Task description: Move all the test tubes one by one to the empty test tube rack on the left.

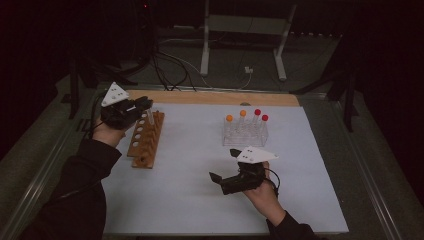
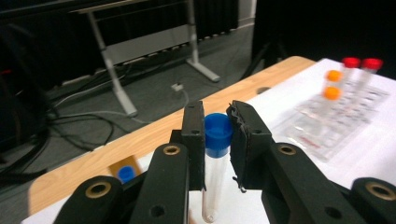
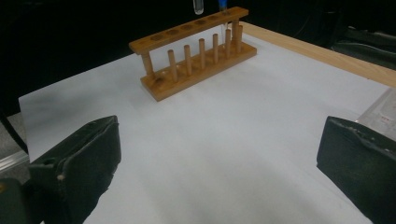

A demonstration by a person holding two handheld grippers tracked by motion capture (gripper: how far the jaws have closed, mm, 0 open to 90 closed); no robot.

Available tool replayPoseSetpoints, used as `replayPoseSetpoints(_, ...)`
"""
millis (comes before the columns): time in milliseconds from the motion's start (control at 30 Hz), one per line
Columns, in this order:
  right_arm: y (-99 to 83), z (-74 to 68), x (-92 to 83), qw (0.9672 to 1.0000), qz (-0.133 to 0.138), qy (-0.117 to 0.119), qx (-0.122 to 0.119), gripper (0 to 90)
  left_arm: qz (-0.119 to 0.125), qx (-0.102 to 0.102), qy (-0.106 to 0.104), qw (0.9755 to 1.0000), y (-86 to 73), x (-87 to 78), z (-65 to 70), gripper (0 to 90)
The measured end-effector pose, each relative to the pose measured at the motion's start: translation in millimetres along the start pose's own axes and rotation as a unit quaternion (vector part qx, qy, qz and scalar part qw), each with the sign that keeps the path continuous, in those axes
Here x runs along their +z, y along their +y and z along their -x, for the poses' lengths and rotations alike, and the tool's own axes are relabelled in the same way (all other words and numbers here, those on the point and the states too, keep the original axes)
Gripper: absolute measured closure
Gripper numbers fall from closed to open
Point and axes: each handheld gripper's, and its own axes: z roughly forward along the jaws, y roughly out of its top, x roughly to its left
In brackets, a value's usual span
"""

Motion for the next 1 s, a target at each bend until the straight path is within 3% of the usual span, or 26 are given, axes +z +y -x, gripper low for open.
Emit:
replayPoseSetpoints(267,-0.8,1.2,0.6,1.0,-0.003,0.004,0.002,0.0,-0.001,-0.026,0.036,0.999,-5.6,13.0,-22.0,77.7)
replayPoseSetpoints(533,-1.8,2.7,0.3,1.0,-0.004,0.005,0.002,0.0,-0.004,-0.033,0.073,0.9968,-13.6,29.1,-32.3,77.7)
replayPoseSetpoints(600,-2.2,3.1,0.6,1.0,-0.005,0.004,0.002,0.0,-0.005,-0.043,0.075,0.9963,-17.2,33.1,-34.9,77.7)
replayPoseSetpoints(800,-2.1,3.1,-0.3,1.0,-0.003,0.005,0.004,0.0,-0.011,-0.048,0.083,0.9954,-30.5,44.1,-35.8,77.7)
replayPoseSetpoints(1000,-2.8,3.2,0.1,0.9999,-0.007,0.008,0.004,0.0,-0.033,-0.054,0.082,0.9946,-44.9,55.1,-36.1,77.7)
